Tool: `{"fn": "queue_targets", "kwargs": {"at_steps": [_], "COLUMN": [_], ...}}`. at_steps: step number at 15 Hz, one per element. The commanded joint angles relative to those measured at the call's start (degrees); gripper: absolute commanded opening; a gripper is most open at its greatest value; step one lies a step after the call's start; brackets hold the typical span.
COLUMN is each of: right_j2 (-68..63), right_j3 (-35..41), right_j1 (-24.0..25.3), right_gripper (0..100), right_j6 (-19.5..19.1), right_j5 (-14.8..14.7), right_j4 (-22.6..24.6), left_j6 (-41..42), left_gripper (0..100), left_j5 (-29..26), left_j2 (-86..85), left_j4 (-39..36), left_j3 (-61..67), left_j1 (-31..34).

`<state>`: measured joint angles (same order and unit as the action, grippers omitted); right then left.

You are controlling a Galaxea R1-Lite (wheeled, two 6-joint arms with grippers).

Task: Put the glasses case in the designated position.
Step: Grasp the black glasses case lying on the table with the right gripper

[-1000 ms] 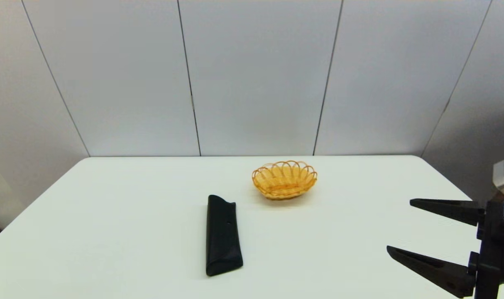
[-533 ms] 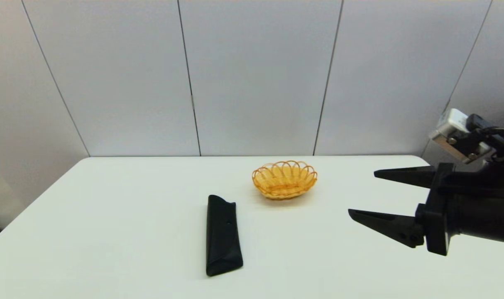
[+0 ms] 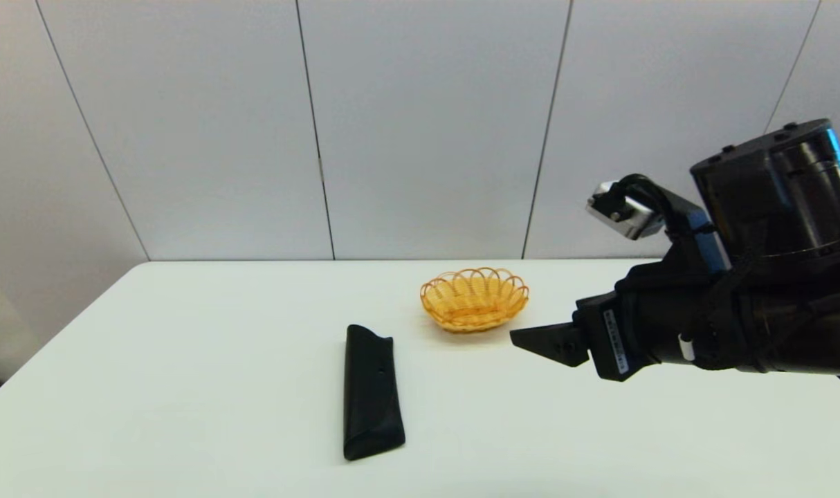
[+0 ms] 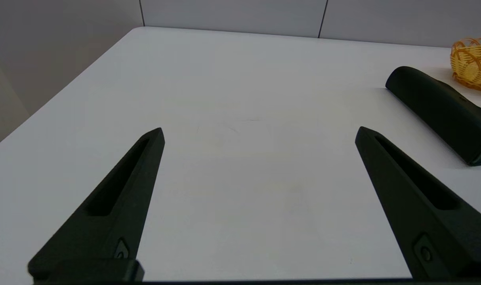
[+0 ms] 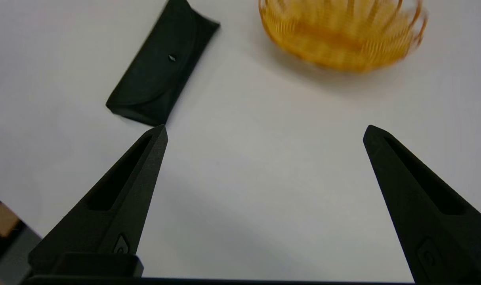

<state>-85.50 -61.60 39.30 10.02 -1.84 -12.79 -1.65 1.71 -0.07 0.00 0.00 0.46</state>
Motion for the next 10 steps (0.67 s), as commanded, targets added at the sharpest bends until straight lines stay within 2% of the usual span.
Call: {"fn": "queue_targets", "kwargs": {"at_steps": [1, 3, 7, 10], "right_j2": [-5.5, -6.6, -9.3, -11.9], "right_j3": [-8.7, -11.3, -21.4, -26.4], "right_j1": [3.1, 4.6, 8.9, 10.4], "right_gripper": [100, 100, 100, 100], "right_j6": [13.6, 18.3, 25.2, 26.0], "right_j5": [-0.8, -0.7, 0.0, 0.0], "right_j4": [-16.4, -18.9, -29.1, -33.9], "left_j6": [0.0, 0.0, 0.0, 0.0], "left_gripper": [100, 100, 100, 100], "left_j5": [0.1, 0.1, 0.1, 0.1], "left_j2": [0.1, 0.1, 0.1, 0.1], "left_j4": [0.0, 0.0, 0.0, 0.0], "left_j3": [0.0, 0.0, 0.0, 0.0], "left_j1": [0.1, 0.1, 0.1, 0.1]}}
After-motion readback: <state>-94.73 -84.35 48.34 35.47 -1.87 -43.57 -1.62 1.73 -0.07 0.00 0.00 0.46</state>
